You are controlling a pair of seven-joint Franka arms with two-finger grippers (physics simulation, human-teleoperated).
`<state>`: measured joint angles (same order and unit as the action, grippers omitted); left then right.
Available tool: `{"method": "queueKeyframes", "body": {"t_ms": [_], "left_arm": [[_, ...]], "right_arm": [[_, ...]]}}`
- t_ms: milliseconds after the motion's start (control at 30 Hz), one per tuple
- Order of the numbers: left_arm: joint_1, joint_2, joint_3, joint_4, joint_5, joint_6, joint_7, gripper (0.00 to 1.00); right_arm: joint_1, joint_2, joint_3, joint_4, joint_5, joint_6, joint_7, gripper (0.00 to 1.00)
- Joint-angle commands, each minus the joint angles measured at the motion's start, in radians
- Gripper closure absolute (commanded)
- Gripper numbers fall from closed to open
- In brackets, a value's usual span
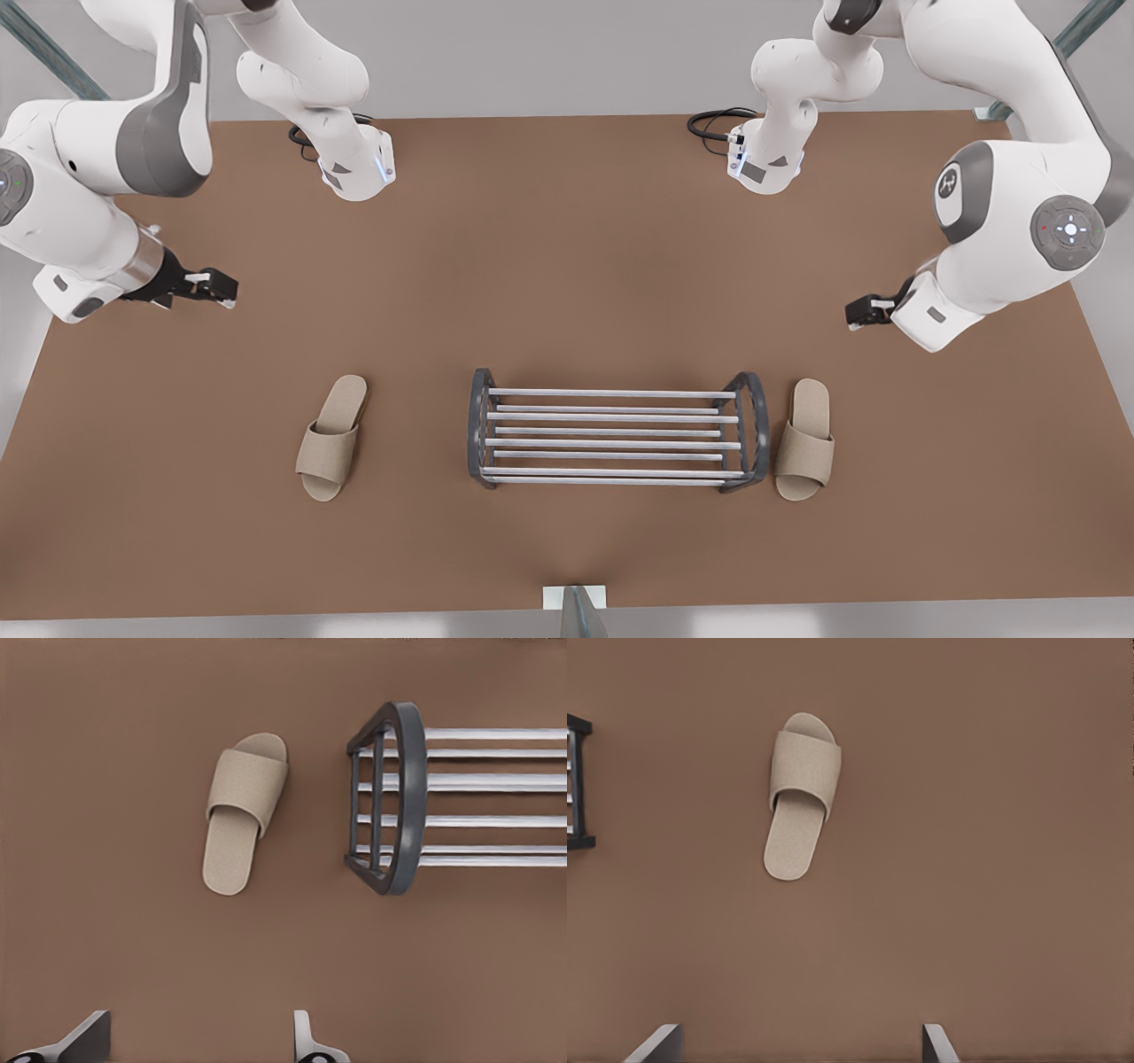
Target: Place the right shoe on the shoe rack with the right arm, and place the left shoe on the shoe rack with the left arm
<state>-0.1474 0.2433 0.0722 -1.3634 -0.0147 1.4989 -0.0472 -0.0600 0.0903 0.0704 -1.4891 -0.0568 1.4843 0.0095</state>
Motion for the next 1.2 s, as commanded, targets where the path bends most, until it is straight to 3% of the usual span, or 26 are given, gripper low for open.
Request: {"method": "queueKeyframes", "body": {"t_ms": [0, 33, 133, 233, 267, 333, 400, 433, 467, 700, 767, 1000, 1167], "left_arm": [[0.0, -0.004, 0.0, -0.002, 0.01, 0.035, -0.031, 0.0], [0.0, -0.013, 0.006, -0.006, 0.009, 0.047, -0.043, 0.0], [0.002, -0.177, 0.106, -0.37, -0.322, 0.442, -0.446, 0.0], [-0.001, -0.208, 0.149, -0.614, -0.76, 0.84, -0.442, 0.0], [-0.001, -0.228, 0.149, -0.703, -0.881, 0.94, -0.306, 0.0], [-0.015, -0.214, 0.146, -0.836, -1.387, 1.103, 0.185, 0.0], [-0.017, -0.193, 0.144, -0.881, -1.729, 1.103, 0.544, 0.0], [-0.017, -0.164, 0.143, -0.892, -1.791, 1.097, 0.719, 0.0], [-0.018, -0.148, 0.141, -0.893, -1.791, 1.097, 0.906, 0.0], [-0.095, 0.004, 0.181, -0.892, -1.789, 1.103, 1.666, 0.0], [-0.093, 0.016, 0.201, -0.892, -1.791, 1.092, 1.666, 0.0], [-0.081, 0.05, 0.233, -0.892, -2.283, 0.862, 1.658, 0.0], [-0.064, 0.154, 0.236, -0.872, -2.294, 0.824, 1.65, 0.0]], "right_arm": [[0.009, -0.004, 0.0, -0.011, -0.001, 0.068, -0.02, 0.0], [0.02, -0.012, 0.002, -0.04, -0.017, 0.111, -0.045, 0.0], [0.022, -0.078, 0.1, -0.236, -0.123, 0.256, -0.086, 0.0], [0.022, -0.081, 0.218, -0.5, -0.288, 0.655, -0.079, 0.0], [0.022, -0.081, 0.221, -0.572, -0.368, 0.763, -0.077, 0.0], [0.025, -0.07, 0.235, -0.665, -0.618, 0.961, -0.074, 0.0], [0.023, 0.008, 0.233, -0.714, -0.831, 1.157, -0.043, 0.0], [0.015, 0.045, 0.23, -0.711, -1.105, 1.212, 0.016, 0.0], [0.017, 0.062, 0.23, -0.72, -1.483, 1.212, 0.309, 0.0], [0.02, 0.221, 0.229, -0.726, -2.066, 1.116, 0.814, 0.0], [0.02, 0.281, 0.226, -0.728, -2.092, 1.102, 0.859, 0.0], [0.019, 0.309, 0.18, -0.72, -2.092, 1.076, 0.888, 0.0], [0.02, 0.348, 0.146, -0.691, -2.132, 1.076, 0.886, 0.0]]}}
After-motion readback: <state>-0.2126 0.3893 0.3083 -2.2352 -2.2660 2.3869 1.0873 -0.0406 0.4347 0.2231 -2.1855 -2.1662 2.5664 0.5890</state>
